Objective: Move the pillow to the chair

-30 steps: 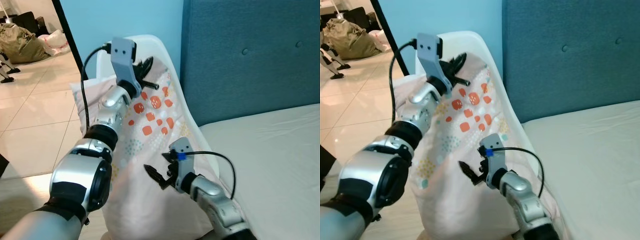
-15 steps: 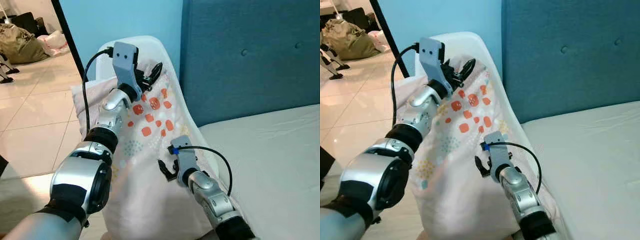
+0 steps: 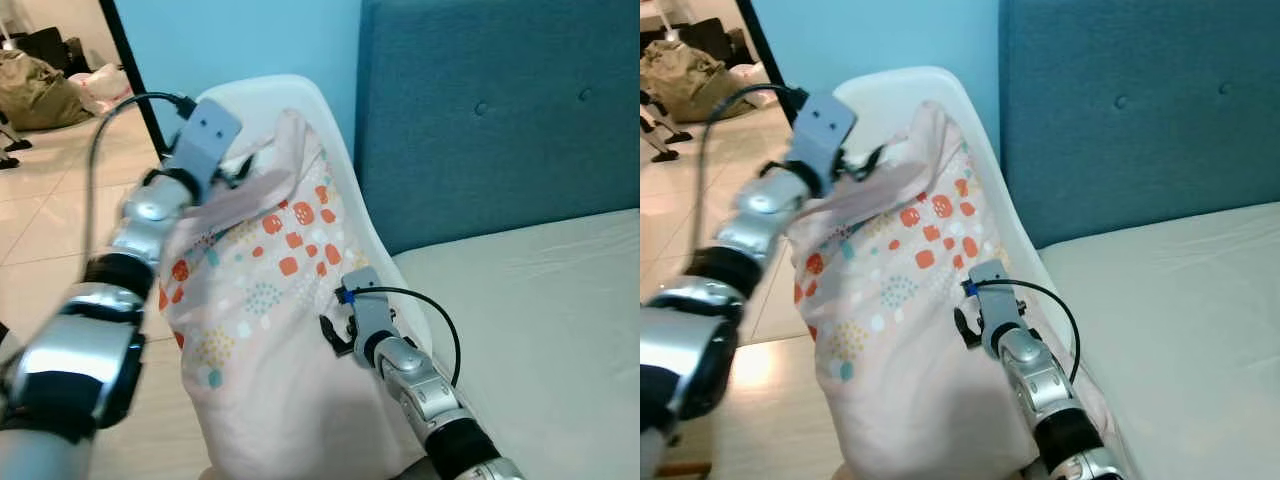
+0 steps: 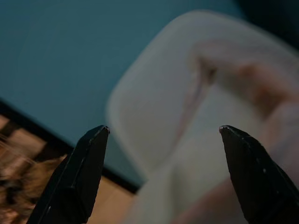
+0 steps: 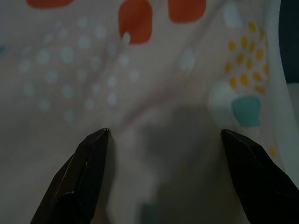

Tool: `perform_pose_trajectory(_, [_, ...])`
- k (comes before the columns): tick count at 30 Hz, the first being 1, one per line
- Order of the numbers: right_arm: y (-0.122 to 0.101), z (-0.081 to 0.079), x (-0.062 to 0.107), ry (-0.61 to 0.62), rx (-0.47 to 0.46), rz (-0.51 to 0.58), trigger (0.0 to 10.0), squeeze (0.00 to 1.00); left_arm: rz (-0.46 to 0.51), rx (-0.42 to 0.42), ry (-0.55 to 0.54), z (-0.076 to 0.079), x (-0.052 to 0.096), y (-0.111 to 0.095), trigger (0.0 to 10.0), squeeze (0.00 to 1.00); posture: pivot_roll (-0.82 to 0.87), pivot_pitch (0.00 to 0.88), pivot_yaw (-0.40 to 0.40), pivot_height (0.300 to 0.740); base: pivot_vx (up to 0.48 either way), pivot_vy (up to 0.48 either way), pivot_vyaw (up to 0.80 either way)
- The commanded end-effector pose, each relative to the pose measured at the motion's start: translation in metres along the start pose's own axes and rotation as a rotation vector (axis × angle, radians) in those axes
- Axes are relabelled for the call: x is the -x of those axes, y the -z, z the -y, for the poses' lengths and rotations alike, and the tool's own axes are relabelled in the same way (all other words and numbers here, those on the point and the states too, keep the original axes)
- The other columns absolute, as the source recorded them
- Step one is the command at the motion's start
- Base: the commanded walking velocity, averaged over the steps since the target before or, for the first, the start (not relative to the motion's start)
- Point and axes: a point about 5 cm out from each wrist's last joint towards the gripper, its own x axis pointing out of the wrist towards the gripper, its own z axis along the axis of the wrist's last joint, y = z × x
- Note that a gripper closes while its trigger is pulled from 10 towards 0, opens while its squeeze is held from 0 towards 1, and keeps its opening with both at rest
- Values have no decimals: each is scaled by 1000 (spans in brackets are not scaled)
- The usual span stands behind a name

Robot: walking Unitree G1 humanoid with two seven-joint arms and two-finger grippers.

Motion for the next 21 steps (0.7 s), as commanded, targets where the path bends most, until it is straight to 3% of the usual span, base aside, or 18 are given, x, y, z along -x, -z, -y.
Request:
perform_pose_trajectory(1, [-3,-4,-3,-10,-9,19,10000,0,23,-10,-17,-6,3,0,10000,1000,-13,0,53,575,0,0,0])
perform_pose_trajectory(3, [-6,-5,-3,-15,-56,48,10000,0,91,166,-50,-12,5,-5,10000,1000,-18,0,53,575,0,0,0])
perform_pose_trajectory(4, [-8,-5,-3,-20,-83,65,10000,0,128,249,-61,-14,6,-6,10000,600,-18,0,53,575,0,0,0])
perform_pose_trajectory(5, [-11,-5,-2,-40,-124,97,10000,0,168,346,-67,-15,8,-7,10000,600,-27,0,56,575,0,0,0])
perform_pose_trajectory(6, [-11,-5,-2,-40,-124,97,10000,0,168,346,-67,-15,8,-7,10000,600,-27,0,56,575,0,0,0])
perform_pose_trajectory(7, [-15,-5,-1,-52,-177,130,10000,0,207,464,-64,-14,12,-5,10000,0,-33,0,60,575,0,0,0])
perform_pose_trajectory(8, [-15,-5,-1,-52,-177,130,10000,0,207,464,-64,-14,12,-5,10000,0,-33,0,60,575,0,0,0])
perform_pose_trajectory(9, [-20,0,1,-68,-269,193,10000,0,236,634,-50,-7,23,6,10000,0,-35,0,63,575,0,0,0])
perform_pose_trajectory(10, [-20,0,1,-68,-269,193,10000,0,236,634,-50,-7,23,6,10000,0,-35,0,63,575,0,0,0])
perform_pose_trajectory(12, [-21,10,6,-54,-328,247,10000,0,217,767,-62,10,44,27,10000,0,-33,0,61,575,0,0,0])
perform_pose_trajectory(16, [-17,16,8,-44,-350,259,10000,0,182,827,-85,24,57,39,10000,0,-28,0,57,575,0,0,0])
perform_pose_trajectory(19, [-10,22,13,-37,-374,277,10000,0,93,891,-129,51,86,62,10000,0,-12,0,47,575,0,0,0])
perform_pose_trajectory(21, [-8,23,14,-37,-379,282,10000,0,66,893,-133,58,95,68,10000,0,-7,0,50,575,0,0,0])
